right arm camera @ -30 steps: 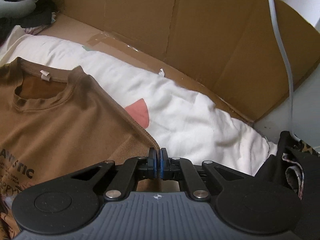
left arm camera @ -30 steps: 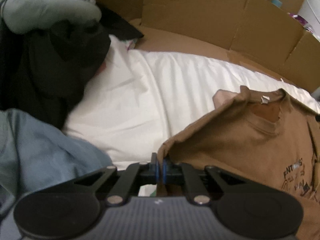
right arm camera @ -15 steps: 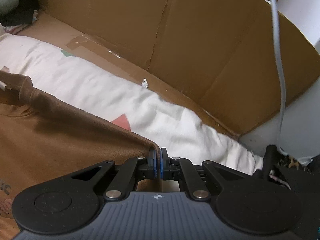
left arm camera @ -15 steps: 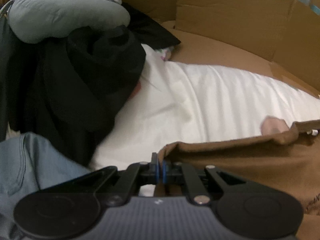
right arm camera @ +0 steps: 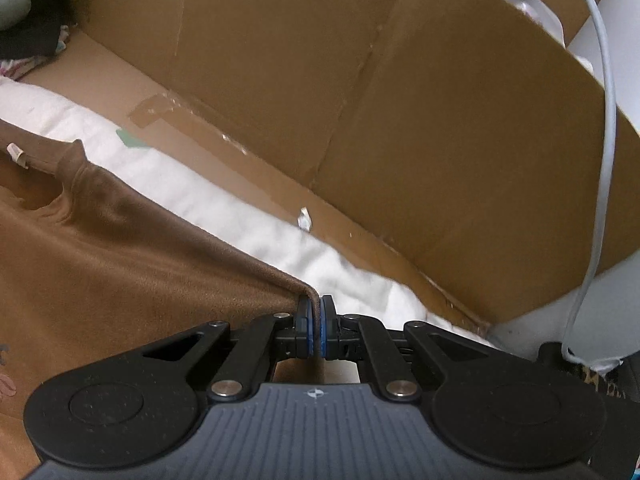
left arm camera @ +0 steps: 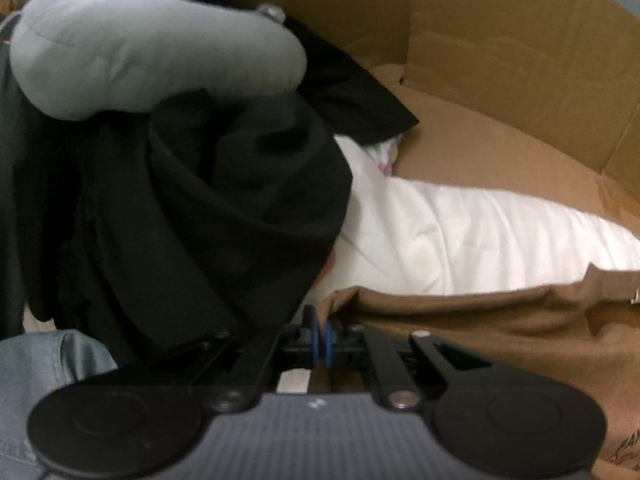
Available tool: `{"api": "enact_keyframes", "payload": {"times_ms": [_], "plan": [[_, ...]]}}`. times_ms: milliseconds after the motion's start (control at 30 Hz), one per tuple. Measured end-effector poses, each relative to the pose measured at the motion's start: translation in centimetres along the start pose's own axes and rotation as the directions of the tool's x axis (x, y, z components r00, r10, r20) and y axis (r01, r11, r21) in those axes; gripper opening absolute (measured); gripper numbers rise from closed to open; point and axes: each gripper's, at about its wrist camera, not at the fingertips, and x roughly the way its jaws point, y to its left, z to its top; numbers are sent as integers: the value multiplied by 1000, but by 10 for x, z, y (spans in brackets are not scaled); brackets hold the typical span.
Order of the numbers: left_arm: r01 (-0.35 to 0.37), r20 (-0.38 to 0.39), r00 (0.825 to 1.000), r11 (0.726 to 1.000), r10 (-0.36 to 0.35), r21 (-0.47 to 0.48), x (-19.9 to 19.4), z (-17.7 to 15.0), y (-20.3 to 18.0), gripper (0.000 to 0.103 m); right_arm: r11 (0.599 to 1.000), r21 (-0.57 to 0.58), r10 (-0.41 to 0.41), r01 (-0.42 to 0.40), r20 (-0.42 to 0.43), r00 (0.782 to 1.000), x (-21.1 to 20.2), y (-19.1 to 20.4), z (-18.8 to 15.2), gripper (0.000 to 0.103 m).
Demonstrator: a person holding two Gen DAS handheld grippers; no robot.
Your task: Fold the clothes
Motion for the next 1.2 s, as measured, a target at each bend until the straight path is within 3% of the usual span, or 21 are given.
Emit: {"api": "enact_keyframes", "payload": {"times_ms": [133,233,300,367,467,633,767,1033,1200], "plan": [[-11,12,1000,1000,11,26,3,-11,-10,13,999,-8,-31,31,-17,999,9,6,0,2],[-28,30,999,999,28,18,-8,-19,-13,29,1000,20,-22,23,-35,999,20,9,-2,4],[-35,41,999,999,35,7,-17,-25,-12,44,999,45,-25,26,-31,999,17,7,-2,15],[-5,62,998,1000,6,-21,-30,-30,-7,48,997,79,-16,18,-18,1000,11,4,-1,19],[21,78,997,999,-17,-49,-47,-37,-3,48,996,94,5,-5,0,1000,-6,-3,1,27],[47,106,993,999,-49,23,-63,-38,-25,49,995,101,24,-28,38,999,-31,-14,3,30],[71,125,989,995,-80,77,-70,-35,-46,49,985,143,84,-95,80,993,-34,-13,9,31],[150,143,974,972,-177,181,-41,-18,-92,52,977,42,204,-211,135,970,-10,43,29,35],[193,128,966,955,-226,227,-10,-19,-109,54,961,47,263,-273,153,953,10,66,42,35]]}}
